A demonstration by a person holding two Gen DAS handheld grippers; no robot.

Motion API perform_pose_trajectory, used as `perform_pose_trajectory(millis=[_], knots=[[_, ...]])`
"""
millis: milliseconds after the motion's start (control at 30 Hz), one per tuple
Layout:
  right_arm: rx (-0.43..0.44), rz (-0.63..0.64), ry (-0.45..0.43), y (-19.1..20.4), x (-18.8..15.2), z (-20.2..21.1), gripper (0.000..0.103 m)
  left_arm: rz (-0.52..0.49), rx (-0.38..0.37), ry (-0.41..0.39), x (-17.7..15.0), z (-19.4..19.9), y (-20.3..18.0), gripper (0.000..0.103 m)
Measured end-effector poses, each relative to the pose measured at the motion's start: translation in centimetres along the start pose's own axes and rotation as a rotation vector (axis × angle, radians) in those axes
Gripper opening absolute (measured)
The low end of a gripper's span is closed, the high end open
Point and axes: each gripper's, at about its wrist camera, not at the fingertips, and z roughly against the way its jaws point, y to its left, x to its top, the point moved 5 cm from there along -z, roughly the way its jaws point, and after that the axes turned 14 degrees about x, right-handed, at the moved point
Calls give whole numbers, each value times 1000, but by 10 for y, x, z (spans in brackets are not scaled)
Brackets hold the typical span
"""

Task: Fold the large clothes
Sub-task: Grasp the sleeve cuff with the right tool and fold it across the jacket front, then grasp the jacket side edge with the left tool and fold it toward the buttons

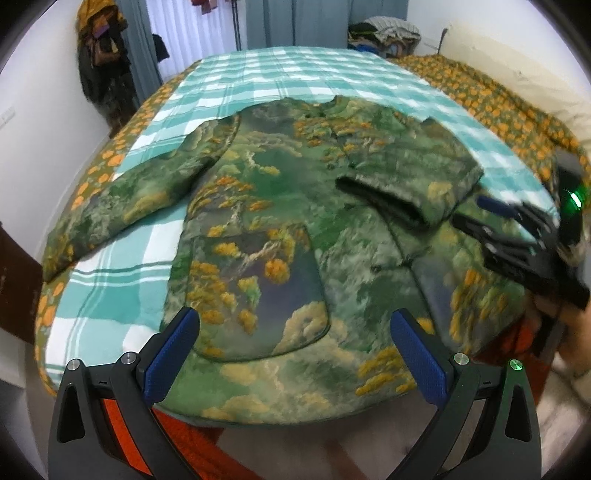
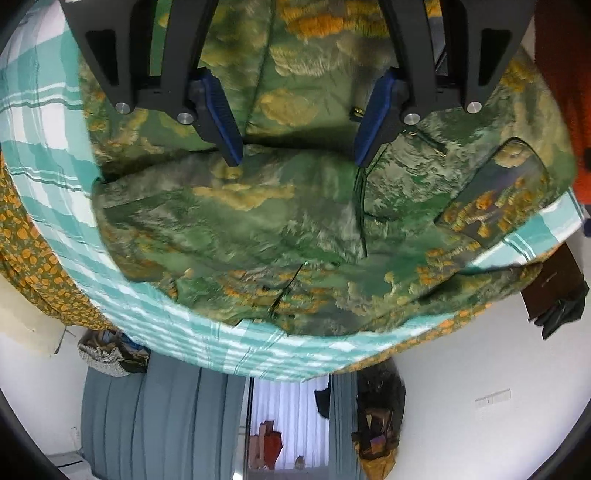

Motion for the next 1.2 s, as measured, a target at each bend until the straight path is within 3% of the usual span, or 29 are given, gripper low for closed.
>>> perform_pose_trajectory(millis=[100,233,367,433,533,600,633,733,867,1000,1100,1200], knots=[[-19,-19,-42,-5,-4,29,64,55,-109,6,19,-2,-1,103],[-86,-48,-56,-17,-23,52,65,118,-311,72,51,-25,-24,103],[-101,-101,-54,-32,-32,56,65,84,-370,171,79,-77,-72,102],[-94,-116,-71,-35,-30,59,65,76,-351,217,90,-104,-94,99],[-88,-90,-87,-32,-29,61,65,48,-278,250,100,-138,-121,72],[-81,-66,-86,-28,-31,60,65,25,-232,269,101,-152,-132,20],[-75,-57,-84,-27,-32,59,65,13,-191,266,101,-156,-133,15],[-58,-67,-78,-32,-36,58,65,-11,-181,210,114,-146,-130,10],[-36,-186,-89,-62,-39,59,65,-14,-116,98,154,-129,-104,9],[-33,-316,-105,-110,-25,53,65,38,-70,64,193,-143,-75,9],[-34,-336,-99,-140,0,40,64,49,-48,56,210,-158,-68,9],[-51,-339,-72,-175,31,15,47,49,-34,56,218,-173,-71,9]])
